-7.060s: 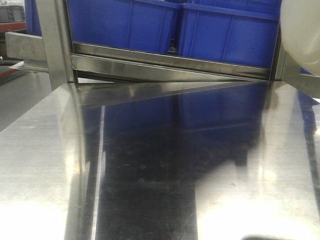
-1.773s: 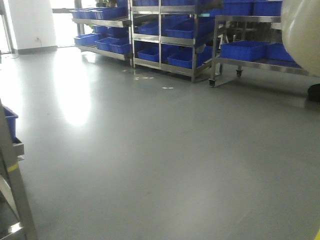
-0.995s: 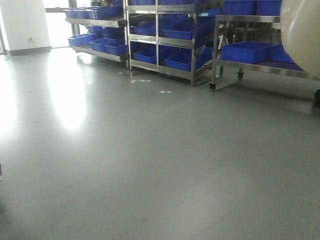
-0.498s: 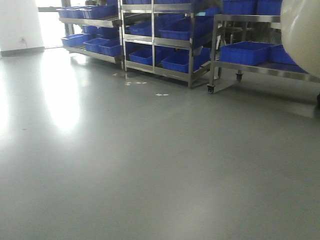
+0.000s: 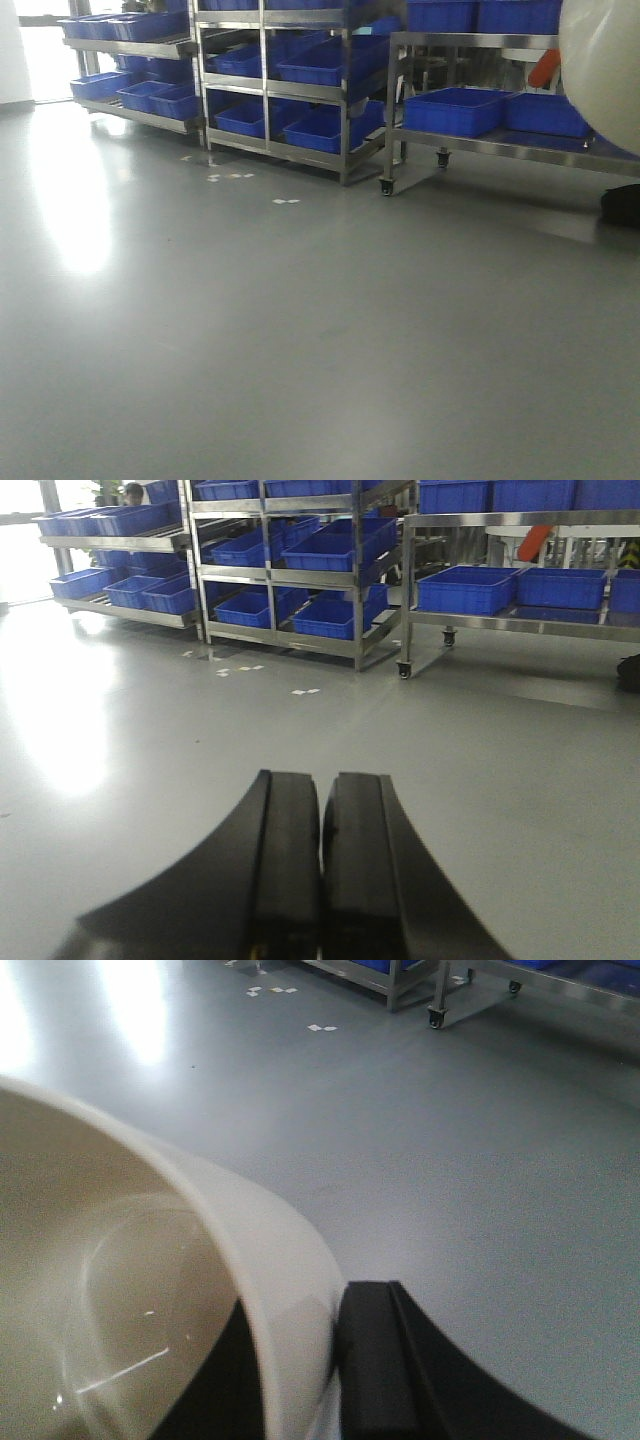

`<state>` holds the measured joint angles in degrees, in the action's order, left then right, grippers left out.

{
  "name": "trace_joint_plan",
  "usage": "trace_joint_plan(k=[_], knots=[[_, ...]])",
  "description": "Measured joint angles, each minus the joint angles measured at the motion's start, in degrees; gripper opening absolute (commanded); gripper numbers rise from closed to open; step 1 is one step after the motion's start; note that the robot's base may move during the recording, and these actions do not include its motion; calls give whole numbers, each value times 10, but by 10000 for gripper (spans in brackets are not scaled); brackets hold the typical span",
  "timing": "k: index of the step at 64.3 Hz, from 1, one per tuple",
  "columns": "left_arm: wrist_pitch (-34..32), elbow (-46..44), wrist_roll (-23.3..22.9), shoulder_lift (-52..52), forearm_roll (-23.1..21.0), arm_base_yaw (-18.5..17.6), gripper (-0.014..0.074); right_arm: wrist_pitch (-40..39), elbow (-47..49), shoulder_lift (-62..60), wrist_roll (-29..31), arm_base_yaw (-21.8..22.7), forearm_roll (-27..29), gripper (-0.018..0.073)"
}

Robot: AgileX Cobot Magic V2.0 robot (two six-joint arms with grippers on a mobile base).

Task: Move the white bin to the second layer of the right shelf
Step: 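Drive past the crate racks carrying the bin in the right gripper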

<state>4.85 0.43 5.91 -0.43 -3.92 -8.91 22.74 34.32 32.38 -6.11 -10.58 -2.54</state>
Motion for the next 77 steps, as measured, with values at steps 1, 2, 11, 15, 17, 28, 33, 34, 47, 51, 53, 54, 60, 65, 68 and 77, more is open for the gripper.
trace_joint_plan(k=[1, 2, 11, 15, 17, 28, 33, 34, 47, 51, 53, 54, 60, 65, 68, 77], knots=[[0, 0, 0, 0, 0, 0, 85, 0, 0, 0, 0, 0, 0, 56], [0, 0, 0, 0, 0, 0, 85, 0, 0, 0, 0, 0, 0, 56], [0, 0, 0, 0, 0, 0, 85, 0, 0, 0, 0, 0, 0, 56], [0, 0, 0, 0, 0, 0, 85, 0, 0, 0, 0, 0, 0, 56], [0, 0, 0, 0, 0, 0, 85, 0, 0, 0, 0, 0, 0, 56], [0, 0, 0, 0, 0, 0, 85, 0, 0, 0, 0, 0, 0, 56], [0, 0, 0, 0, 0, 0, 85, 0, 0, 0, 0, 0, 0, 56], [0, 0, 0, 0, 0, 0, 85, 0, 0, 0, 0, 0, 0, 56], [0, 0, 0, 0, 0, 0, 85, 0, 0, 0, 0, 0, 0, 56], [0, 0, 0, 0, 0, 0, 85, 0, 0, 0, 0, 0, 0, 56], [0, 0, 0, 0, 0, 0, 85, 0, 0, 0, 0, 0, 0, 56], [0, 0, 0, 0, 0, 0, 85, 0, 0, 0, 0, 0, 0, 56], [0, 0, 0, 0, 0, 0, 85, 0, 0, 0, 0, 0, 0, 56], [0, 0, 0, 0, 0, 0, 85, 0, 0, 0, 0, 0, 0, 56], [0, 0, 0, 0, 0, 0, 85, 0, 0, 0, 0, 0, 0, 56], [0, 0, 0, 0, 0, 0, 85, 0, 0, 0, 0, 0, 0, 56]])
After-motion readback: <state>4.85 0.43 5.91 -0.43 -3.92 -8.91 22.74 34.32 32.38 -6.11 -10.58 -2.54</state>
